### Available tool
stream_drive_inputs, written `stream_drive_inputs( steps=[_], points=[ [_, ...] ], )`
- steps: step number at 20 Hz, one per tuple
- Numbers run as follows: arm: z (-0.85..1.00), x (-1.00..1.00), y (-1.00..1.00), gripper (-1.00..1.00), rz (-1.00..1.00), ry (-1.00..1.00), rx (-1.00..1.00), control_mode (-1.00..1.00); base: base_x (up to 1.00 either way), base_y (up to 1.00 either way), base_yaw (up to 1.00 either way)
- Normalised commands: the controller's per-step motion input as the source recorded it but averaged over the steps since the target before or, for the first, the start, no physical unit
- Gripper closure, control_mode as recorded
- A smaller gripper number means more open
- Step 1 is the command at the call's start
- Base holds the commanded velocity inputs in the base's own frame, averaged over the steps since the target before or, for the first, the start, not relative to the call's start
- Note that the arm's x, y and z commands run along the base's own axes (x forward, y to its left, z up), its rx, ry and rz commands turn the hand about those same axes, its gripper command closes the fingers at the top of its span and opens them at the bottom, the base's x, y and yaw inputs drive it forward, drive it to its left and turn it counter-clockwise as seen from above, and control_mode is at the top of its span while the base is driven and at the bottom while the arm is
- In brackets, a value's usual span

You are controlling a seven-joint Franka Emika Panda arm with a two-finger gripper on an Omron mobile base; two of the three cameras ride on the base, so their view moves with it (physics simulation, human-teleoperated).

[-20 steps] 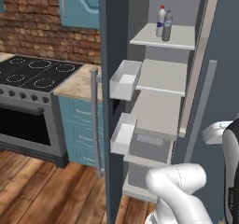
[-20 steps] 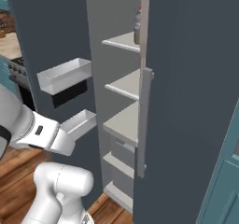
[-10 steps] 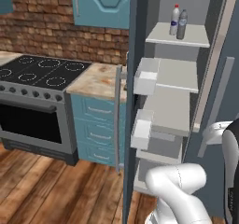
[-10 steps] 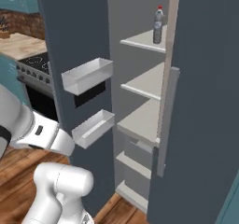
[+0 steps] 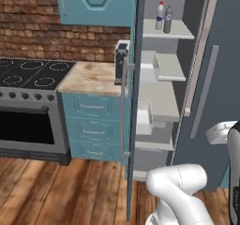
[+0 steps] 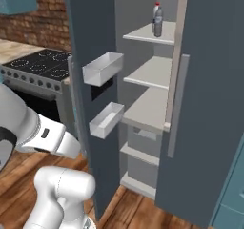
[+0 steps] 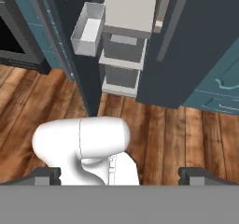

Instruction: Take the bottled waters from the counter and place them in the freezer to freeze. Close the freezer door after placing the bottles.

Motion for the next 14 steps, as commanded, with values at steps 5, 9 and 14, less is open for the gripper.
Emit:
stream_drive_inputs(
  steps=[5, 9, 14],
  points=[
    [0.0, 0.0, 0.0, -1.0, 0.0, 0.0, 0.0, 1.0, 0.0, 0.8, -0.4],
    [0.0, 0.0, 0.0, -1.0, 0.0, 0.0, 0.0, 1.0, 0.0, 0.85, -0.3],
    [0.0, 0.0, 0.0, -1.0, 0.0, 0.0, 0.0, 1.0, 0.05, 0.75, -0.3]
  ],
)
